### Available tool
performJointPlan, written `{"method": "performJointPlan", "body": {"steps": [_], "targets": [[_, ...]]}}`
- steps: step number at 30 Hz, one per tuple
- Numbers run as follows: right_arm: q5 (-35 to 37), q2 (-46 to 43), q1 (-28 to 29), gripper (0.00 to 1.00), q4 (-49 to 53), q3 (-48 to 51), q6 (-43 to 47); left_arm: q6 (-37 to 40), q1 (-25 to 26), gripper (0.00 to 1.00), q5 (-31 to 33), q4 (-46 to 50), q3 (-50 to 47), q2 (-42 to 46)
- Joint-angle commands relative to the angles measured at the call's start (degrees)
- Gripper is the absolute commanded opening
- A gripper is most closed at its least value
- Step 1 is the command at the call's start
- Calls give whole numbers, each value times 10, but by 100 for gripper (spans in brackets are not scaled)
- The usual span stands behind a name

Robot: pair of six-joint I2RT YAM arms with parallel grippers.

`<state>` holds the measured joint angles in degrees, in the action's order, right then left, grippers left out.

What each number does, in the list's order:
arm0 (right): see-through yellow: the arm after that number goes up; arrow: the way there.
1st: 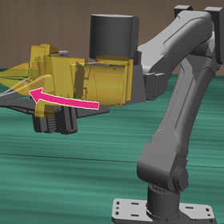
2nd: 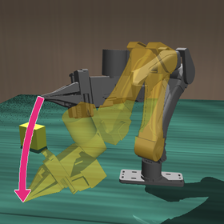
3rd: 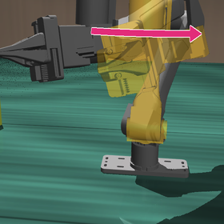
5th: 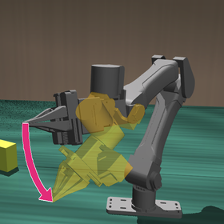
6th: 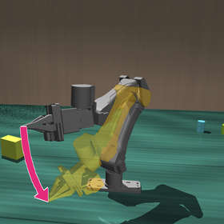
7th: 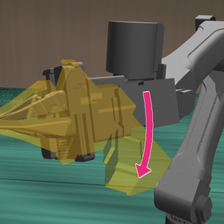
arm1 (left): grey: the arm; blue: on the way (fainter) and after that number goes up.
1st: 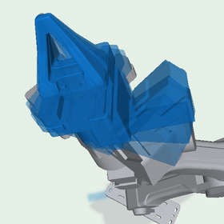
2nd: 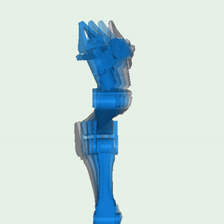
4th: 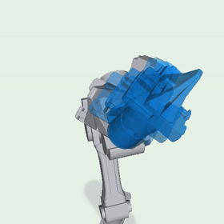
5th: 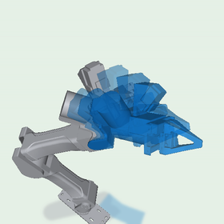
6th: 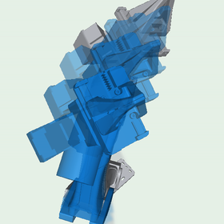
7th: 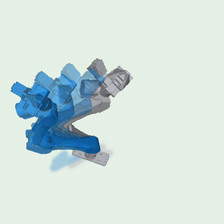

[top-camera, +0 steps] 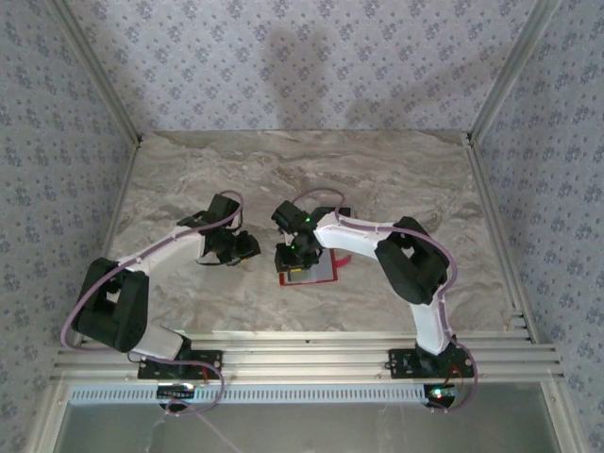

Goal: Take the credit cards out of the card holder

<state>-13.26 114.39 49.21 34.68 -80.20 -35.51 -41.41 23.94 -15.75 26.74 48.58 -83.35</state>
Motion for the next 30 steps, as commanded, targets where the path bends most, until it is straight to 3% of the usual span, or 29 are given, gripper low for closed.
{"method": "performJointPlan", "body": {"steps": [1,18,30], "targets": [[54,-17,-1,36,61,-4,13,10,-2,30,-9,-4,-1,12],[201,-23,8,37,188,-44,21,12,-2,30,-11,-1,10,7],[239,-50,-5,39,213,-26,17,20,28,30,-7,17,45,-23]]}}
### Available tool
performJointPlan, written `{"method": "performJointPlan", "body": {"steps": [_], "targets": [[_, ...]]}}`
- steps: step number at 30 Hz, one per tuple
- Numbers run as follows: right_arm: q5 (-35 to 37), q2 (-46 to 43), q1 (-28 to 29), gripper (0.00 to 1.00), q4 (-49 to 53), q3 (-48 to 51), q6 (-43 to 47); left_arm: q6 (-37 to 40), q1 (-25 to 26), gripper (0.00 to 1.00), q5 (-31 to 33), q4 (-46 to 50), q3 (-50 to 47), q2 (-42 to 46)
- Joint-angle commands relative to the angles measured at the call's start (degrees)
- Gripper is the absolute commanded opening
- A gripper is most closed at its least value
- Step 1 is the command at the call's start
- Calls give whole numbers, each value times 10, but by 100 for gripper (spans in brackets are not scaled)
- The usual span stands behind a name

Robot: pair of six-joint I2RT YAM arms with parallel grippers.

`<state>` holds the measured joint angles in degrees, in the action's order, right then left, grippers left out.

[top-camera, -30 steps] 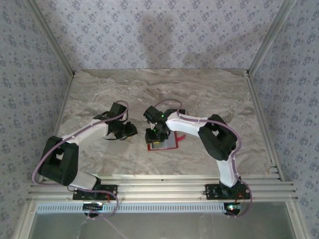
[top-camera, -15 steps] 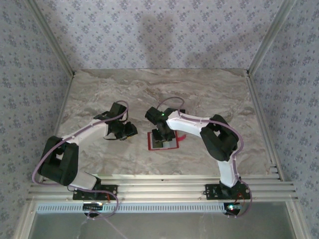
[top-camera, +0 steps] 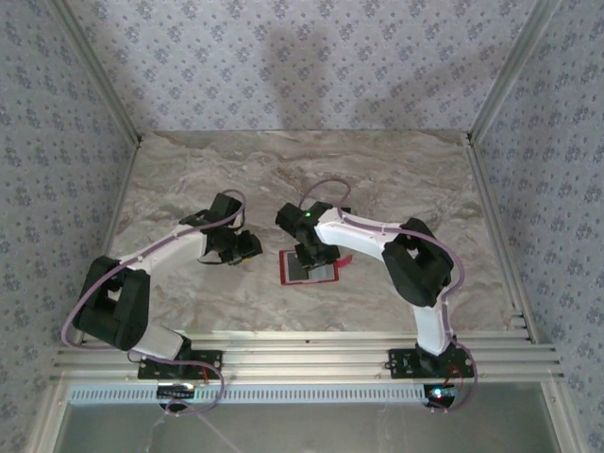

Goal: Take the credit cards out of the card holder

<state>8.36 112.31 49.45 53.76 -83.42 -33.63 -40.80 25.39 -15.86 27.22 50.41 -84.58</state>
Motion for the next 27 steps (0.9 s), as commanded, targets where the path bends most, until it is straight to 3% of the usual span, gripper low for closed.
{"method": "performJointPlan", "body": {"steps": [1,14,27], "targets": [[22,-34,-10,39,19,12,-3,15,19,30,-5,13,32,-18],[-13,-86,-53,38,-26,103,1,7,93,30,-6,19,93,-104],[-241,-143,-96,28,-215,187,-32,-4,131,26,1,33,135,-169]]}}
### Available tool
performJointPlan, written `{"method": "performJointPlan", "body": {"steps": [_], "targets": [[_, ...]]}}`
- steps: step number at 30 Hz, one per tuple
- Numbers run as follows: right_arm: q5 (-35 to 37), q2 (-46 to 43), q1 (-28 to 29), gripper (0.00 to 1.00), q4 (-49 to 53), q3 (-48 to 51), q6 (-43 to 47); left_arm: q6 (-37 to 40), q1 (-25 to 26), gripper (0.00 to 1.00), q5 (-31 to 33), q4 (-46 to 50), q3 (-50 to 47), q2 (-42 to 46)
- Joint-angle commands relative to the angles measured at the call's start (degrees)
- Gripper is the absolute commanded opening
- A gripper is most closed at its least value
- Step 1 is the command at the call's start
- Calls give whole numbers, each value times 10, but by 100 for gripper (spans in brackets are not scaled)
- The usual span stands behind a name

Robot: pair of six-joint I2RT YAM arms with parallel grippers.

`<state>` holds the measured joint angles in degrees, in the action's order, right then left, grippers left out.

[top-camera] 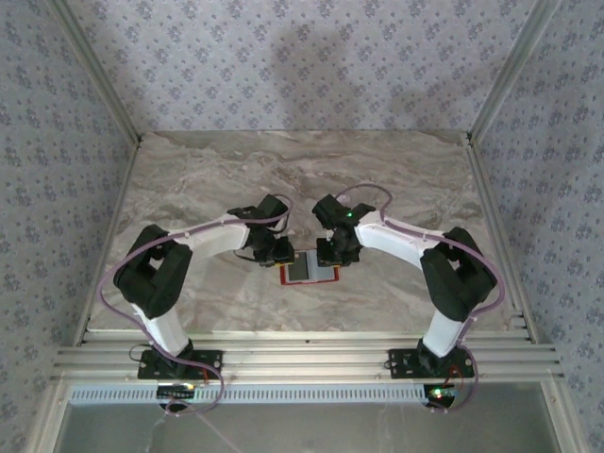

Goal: Take the credit cards out of the card holder

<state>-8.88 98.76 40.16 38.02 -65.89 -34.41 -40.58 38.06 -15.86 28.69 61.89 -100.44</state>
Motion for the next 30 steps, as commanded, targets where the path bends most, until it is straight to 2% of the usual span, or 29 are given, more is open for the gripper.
{"method": "performJointPlan", "body": {"steps": [1,5,13,22,30], "targets": [[-78,-4,-4,27,-69,14,-31,-6,4,25,1,19,20,-13],[-105,11,-7,20,-100,16,-45,-6,5,24,6,21,18,-21],[-133,48,-9,14,-137,11,-58,-1,5,22,28,41,14,-30],[-147,77,-7,14,-157,5,-64,-1,5,20,30,43,6,-32],[-146,89,-5,19,-156,-2,-62,-2,5,19,31,40,2,-29]]}}
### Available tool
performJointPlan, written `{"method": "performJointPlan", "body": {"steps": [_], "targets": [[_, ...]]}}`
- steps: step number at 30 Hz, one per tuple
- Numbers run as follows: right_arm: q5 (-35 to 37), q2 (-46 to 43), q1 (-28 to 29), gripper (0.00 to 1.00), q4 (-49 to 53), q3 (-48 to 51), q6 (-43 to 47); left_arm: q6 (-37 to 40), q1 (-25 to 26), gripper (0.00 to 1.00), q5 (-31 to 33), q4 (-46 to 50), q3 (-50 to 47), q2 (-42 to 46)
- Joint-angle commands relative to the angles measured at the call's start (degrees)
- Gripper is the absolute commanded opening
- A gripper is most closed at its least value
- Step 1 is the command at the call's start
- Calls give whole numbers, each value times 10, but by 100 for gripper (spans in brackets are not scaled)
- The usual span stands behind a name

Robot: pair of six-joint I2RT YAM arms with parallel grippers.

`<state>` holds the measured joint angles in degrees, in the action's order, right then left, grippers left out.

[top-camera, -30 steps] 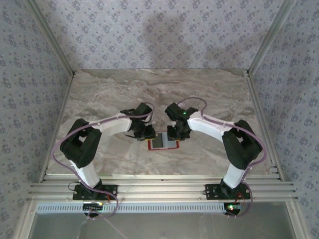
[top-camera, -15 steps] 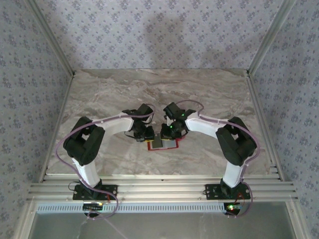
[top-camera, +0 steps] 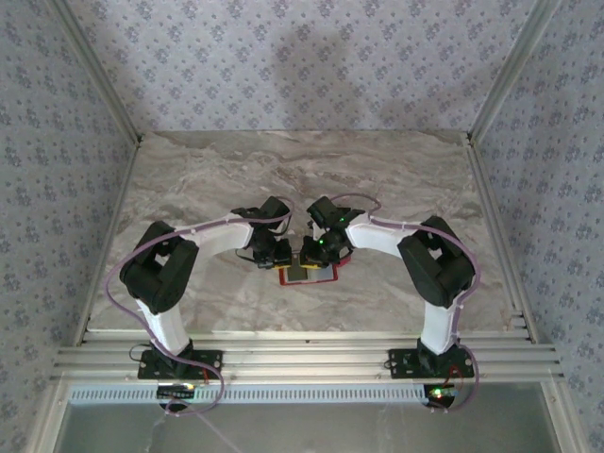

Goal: Take the credit cards out of the card holder

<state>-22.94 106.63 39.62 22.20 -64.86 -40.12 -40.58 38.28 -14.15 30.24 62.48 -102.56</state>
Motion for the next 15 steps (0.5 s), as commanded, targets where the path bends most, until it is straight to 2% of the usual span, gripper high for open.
{"method": "performJointPlan", "body": {"steps": [1,15], "targets": [[-6,11,0,20,1,-12,-5,-2,3,19,14,25,-4,-8],[-21,13,8,15,-14,-11,-8,-1,3,19,12,26,-3,-8]]}}
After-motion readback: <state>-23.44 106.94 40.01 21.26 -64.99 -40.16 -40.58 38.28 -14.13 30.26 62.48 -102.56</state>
